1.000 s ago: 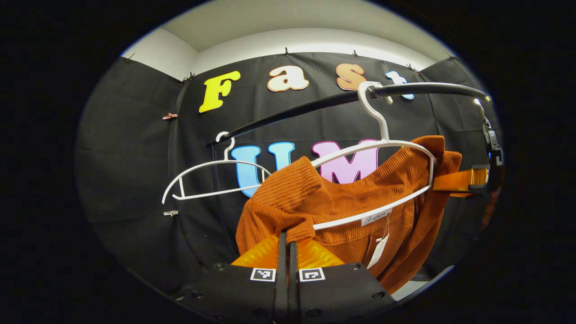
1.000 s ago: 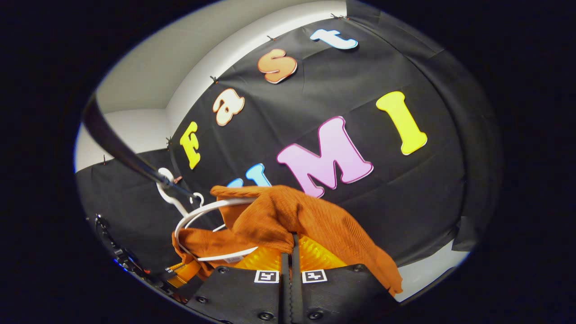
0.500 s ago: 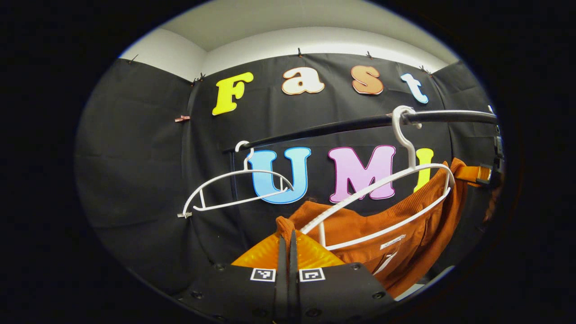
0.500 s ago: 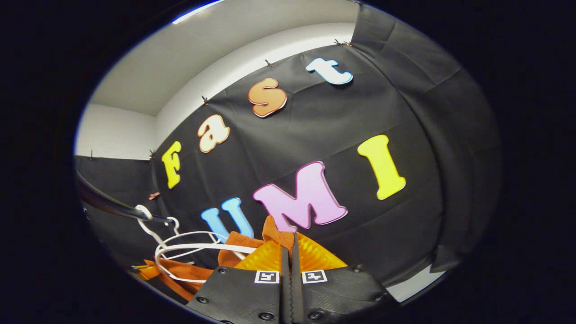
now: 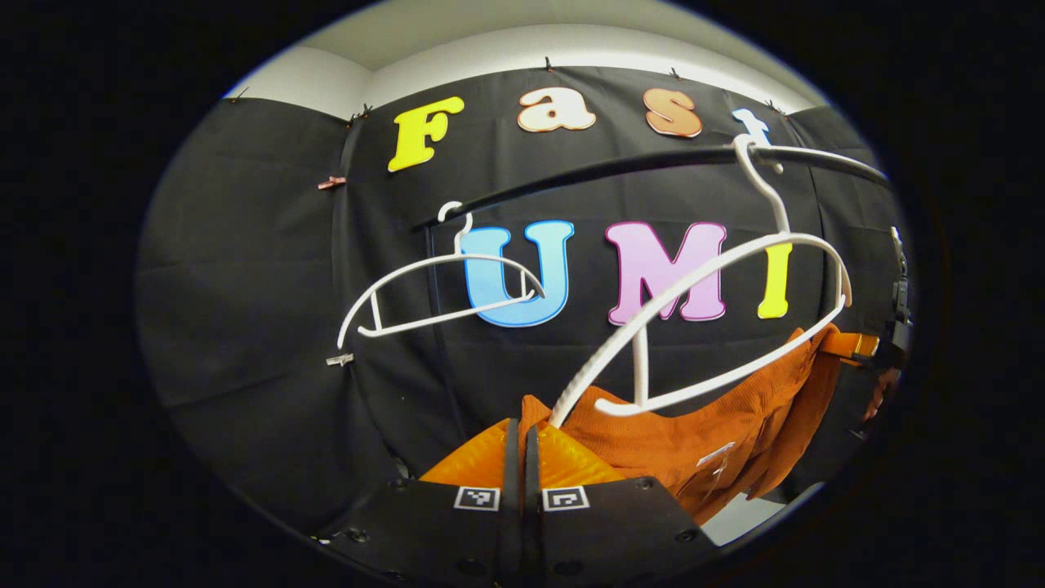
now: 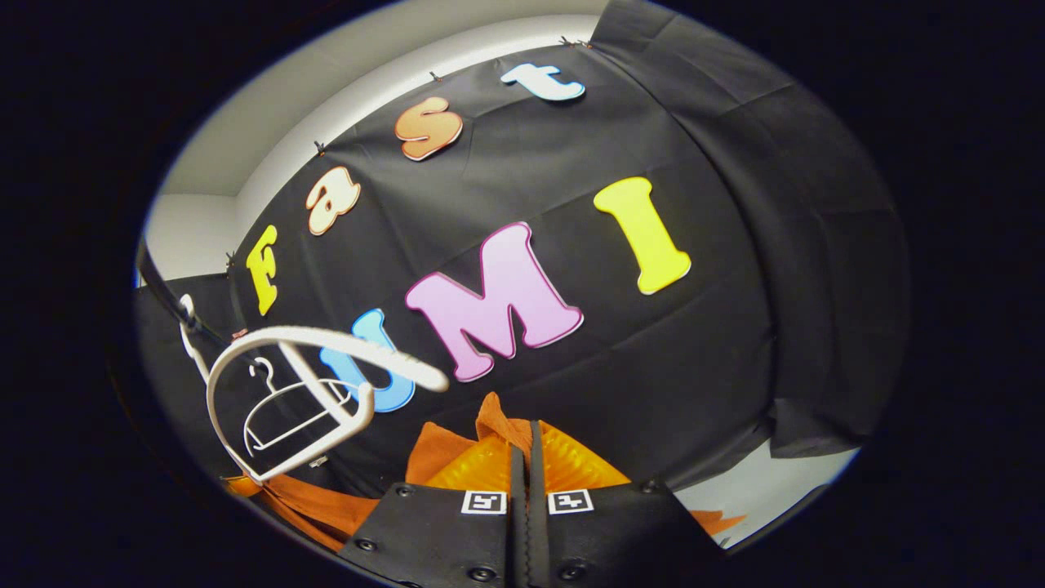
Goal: Grasp the clothes on the hanger with both hands and then place them into the laundry hamper below.
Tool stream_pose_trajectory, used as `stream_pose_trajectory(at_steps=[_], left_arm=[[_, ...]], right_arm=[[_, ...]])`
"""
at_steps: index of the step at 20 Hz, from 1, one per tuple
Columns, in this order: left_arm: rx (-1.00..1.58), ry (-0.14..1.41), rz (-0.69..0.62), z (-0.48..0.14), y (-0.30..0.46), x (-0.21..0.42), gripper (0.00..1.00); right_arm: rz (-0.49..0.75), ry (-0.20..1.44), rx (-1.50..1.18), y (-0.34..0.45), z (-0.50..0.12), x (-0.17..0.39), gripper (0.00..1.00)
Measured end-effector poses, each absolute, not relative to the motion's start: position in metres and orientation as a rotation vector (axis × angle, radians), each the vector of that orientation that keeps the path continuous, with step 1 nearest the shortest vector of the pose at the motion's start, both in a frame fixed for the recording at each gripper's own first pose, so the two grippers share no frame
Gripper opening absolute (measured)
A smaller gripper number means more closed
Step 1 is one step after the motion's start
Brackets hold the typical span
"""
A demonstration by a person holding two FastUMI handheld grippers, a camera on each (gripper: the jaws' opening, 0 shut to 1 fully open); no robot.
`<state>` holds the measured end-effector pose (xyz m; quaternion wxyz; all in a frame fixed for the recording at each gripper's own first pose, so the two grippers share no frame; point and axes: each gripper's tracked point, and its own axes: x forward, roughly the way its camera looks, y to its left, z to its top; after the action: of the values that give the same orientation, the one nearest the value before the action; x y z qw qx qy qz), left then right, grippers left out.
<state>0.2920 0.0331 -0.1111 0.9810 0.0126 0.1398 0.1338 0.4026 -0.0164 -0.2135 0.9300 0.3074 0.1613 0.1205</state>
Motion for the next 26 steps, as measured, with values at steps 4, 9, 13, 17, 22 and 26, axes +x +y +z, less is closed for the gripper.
stream_pose_trajectory(at_steps=[4, 9, 13, 17, 22, 26], left_arm=[[0.013, 0.319, 0.245, -0.144, 0.033, 0.279, 0.05], [-0.02, 0.347, 0.11, -0.165, -0.006, 0.283, 0.05], [-0.035, 0.315, -0.058, -0.161, -0.061, 0.289, 0.05], [-0.051, 0.339, -0.144, -0.178, -0.096, 0.291, 0.05], [-0.037, 0.413, -0.167, -0.226, -0.114, 0.286, 0.05], [-0.109, 0.517, -0.138, -0.276, -0.11, 0.29, 0.05]], right_arm=[[0.342, 0.386, 0.664, 0.027, -0.223, 0.363, 0.04], [0.475, 0.448, 0.71, 0.085, -0.223, 0.311, 0.04], [0.579, 0.478, 0.666, 0.123, -0.223, 0.274, 0.04], [0.613, 0.523, 0.638, 0.137, -0.236, 0.253, 0.04], [0.597, 0.604, 0.563, 0.14, -0.273, 0.244, 0.04], [0.526, 0.699, 0.52, 0.123, -0.326, 0.24, 0.04]])
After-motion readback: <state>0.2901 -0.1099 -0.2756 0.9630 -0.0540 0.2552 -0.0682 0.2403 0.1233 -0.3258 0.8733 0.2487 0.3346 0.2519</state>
